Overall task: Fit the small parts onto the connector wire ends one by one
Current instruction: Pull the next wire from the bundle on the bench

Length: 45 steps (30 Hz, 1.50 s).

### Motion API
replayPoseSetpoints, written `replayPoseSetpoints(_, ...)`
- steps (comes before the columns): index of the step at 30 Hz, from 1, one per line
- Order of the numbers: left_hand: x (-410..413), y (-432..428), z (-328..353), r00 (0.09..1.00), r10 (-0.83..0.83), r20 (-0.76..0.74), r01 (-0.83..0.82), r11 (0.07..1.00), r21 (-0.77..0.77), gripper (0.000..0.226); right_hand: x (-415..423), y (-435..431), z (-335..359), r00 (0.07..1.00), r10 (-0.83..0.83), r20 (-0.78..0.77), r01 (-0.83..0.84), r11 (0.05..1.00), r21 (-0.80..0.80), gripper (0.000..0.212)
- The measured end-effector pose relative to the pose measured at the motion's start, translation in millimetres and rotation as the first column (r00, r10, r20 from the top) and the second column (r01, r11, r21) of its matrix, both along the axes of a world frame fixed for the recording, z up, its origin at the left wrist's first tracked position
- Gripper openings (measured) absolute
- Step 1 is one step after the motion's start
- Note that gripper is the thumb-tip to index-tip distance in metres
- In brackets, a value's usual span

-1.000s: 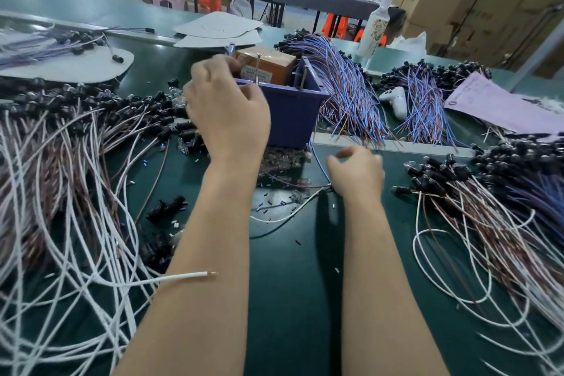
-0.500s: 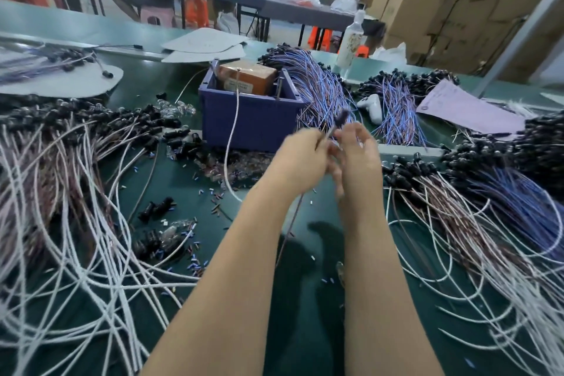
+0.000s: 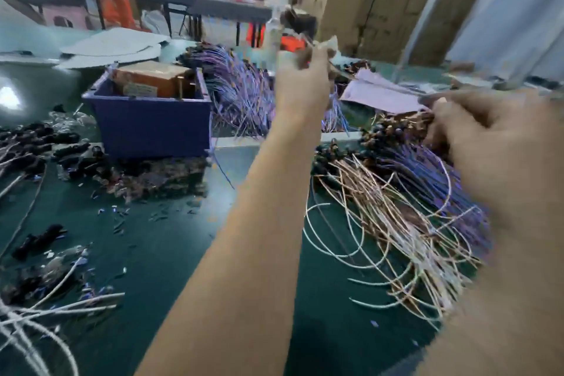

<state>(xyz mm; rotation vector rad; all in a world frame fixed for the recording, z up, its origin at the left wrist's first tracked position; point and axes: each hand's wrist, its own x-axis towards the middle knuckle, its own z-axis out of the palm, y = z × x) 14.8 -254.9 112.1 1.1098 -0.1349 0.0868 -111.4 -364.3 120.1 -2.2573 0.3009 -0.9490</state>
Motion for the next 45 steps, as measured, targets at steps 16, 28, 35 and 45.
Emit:
replayPoseSetpoints(16,-8.3,-82.5,-112.5,0.979,-0.195,-0.066,0.171,0.594,0.786,0.024,49.0,-31.6,-125.8,0.819,-0.459,-0.346,0.480,0.877,-0.027,0.033)
replayPoseSetpoints(28,8.4,132.1,-55.4,0.906,0.419,0.057,-0.418,0.868,0.267,0.024,114.0,193.0,-118.3,0.613,0.652,-0.446,-0.528,0.758,0.383,0.020)
replayPoseSetpoints(35,6.8,224.1,-64.2,0.814,0.563,-0.142,-0.569,0.823,-0.001,0.017,124.1,307.6,-157.5,0.430,0.804,-0.410,-0.525,0.593,0.610,0.049)
replayPoseSetpoints(45,16.9,245.3,-88.4,0.755,0.607,-0.248,-0.626,0.780,0.004,0.012,133.0,307.8,-158.0,0.616,0.542,-0.572,-0.659,0.752,0.002,0.024)
